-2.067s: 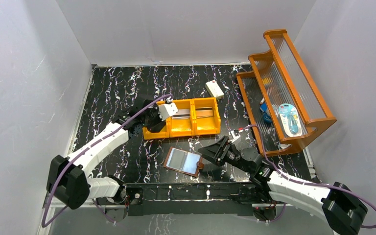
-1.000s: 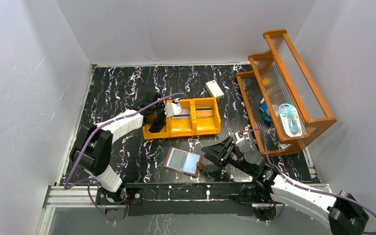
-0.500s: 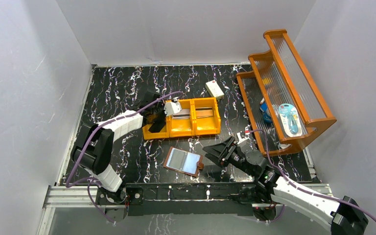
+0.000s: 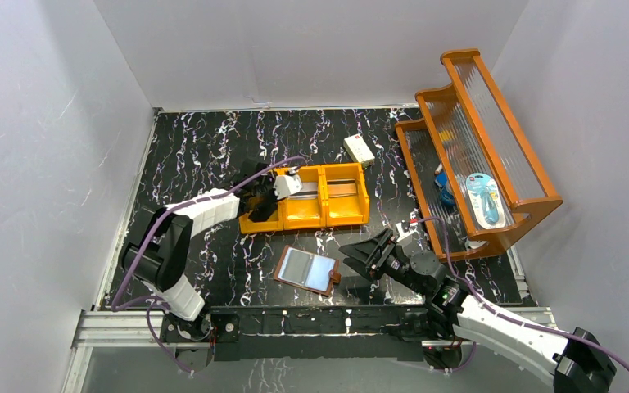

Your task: Take the credit cards out of the card holder

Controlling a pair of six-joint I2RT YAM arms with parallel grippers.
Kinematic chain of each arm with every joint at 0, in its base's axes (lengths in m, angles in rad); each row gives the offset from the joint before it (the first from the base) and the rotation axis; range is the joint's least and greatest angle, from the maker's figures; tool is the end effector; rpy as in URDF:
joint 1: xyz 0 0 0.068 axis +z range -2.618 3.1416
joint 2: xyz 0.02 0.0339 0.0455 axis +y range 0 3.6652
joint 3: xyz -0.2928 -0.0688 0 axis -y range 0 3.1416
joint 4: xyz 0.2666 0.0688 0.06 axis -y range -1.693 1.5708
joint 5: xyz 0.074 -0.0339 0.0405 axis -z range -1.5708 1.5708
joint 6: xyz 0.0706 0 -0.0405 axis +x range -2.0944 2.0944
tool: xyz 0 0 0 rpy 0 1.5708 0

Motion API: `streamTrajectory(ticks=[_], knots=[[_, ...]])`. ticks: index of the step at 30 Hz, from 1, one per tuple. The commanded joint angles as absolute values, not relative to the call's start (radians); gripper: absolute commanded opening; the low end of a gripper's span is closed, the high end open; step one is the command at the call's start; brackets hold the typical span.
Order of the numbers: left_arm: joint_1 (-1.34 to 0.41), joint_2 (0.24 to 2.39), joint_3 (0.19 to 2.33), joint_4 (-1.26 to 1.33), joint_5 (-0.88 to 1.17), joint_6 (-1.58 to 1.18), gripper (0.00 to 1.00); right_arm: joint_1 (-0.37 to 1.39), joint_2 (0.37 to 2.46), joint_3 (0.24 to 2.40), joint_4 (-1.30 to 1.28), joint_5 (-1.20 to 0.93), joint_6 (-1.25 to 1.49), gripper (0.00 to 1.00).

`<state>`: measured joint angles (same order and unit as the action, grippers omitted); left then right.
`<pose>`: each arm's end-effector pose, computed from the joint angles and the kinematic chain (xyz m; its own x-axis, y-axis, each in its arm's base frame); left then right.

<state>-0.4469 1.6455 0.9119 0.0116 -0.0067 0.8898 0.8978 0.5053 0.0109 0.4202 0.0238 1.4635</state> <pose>0.3506 -0.1675 0.1760 -0.0430 0.8821 -0.4690 0.7323 0.3472 0.5859 0.1080 0.1328 0.1708 -0.7675 0.6318 -0.1085 -0.0362 0.1264 0.9913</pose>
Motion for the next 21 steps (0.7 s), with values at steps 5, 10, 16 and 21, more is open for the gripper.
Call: streamTrajectory(ticks=[5, 10, 16, 21], knots=[[-0.443, 1.516, 0.898, 0.034, 0.024, 0.831, 0.40, 0.895, 0.525, -0.028, 0.469, 0.026, 1.447, 0.85], [-0.442, 1.339, 0.886, 0.094, 0.021, 0.683, 0.55, 0.896, 0.559, 0.047, 0.389, 0.021, 1.375, 0.85], [-0.442, 1.078, 0.839, 0.070, 0.046, 0.264, 0.84, 0.897, 0.731, 0.320, 0.094, 0.026, 1.188, 0.82], [-0.440, 0.913, 0.778, -0.087, 0.082, -0.112, 0.93, 0.902, 1.004, 0.569, -0.075, 0.007, 1.078, 0.76]])
